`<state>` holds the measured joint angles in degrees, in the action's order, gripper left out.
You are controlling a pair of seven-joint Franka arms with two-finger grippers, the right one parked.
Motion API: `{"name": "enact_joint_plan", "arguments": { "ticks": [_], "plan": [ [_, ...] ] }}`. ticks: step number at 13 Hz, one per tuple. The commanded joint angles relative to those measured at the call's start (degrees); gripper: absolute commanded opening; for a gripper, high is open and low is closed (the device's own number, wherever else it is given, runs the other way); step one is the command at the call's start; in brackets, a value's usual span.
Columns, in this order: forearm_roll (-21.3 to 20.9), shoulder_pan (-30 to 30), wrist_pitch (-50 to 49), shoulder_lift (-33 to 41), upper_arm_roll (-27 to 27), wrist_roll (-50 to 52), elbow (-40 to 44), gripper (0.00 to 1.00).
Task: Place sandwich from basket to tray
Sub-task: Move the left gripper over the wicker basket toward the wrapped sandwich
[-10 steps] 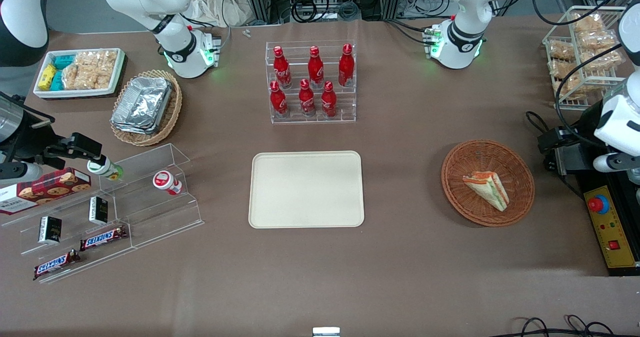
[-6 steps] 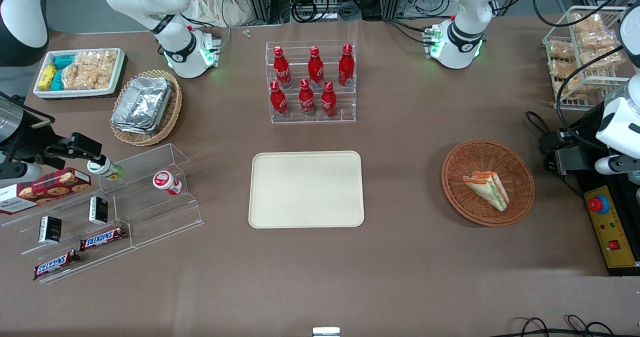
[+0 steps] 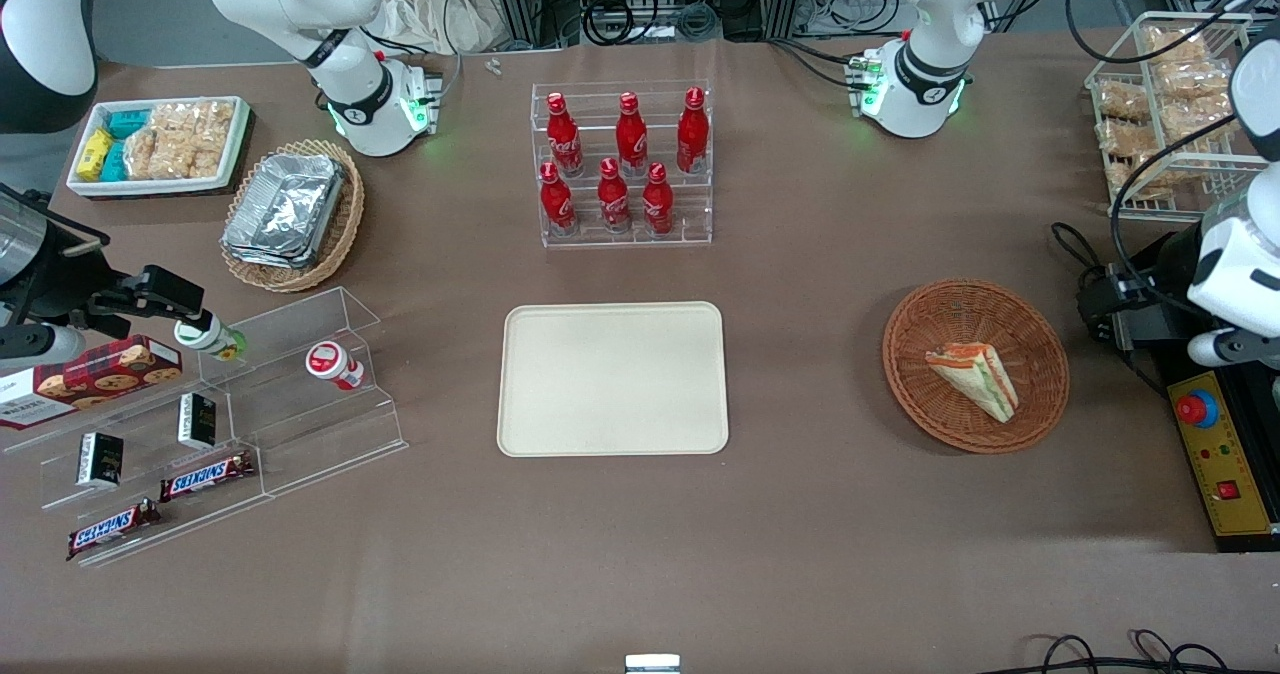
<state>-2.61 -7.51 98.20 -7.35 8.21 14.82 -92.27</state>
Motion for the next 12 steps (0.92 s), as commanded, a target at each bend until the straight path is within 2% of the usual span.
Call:
{"name": "enact_joint_plan", "arguments": {
  "ticks": [1,3,6,10,12],
  "plan": [
    [1.2,-0.9,3.5,-0.5,0.4,13.5,-4.3,1.00],
    [0.9,-0.8,7.1,-2.4,0.3,25.8,-6.9,1.00],
    [0.9,-0.7,12.1,-6.3,0.4,35.2,-9.6,1.00],
    [0.8,0.4,19.7,-12.7,0.7,41.5,-10.6,1.00],
    [0.8,1.0,20.4,-13.4,0.7,42.1,-11.9,1.00]
  ]
}}
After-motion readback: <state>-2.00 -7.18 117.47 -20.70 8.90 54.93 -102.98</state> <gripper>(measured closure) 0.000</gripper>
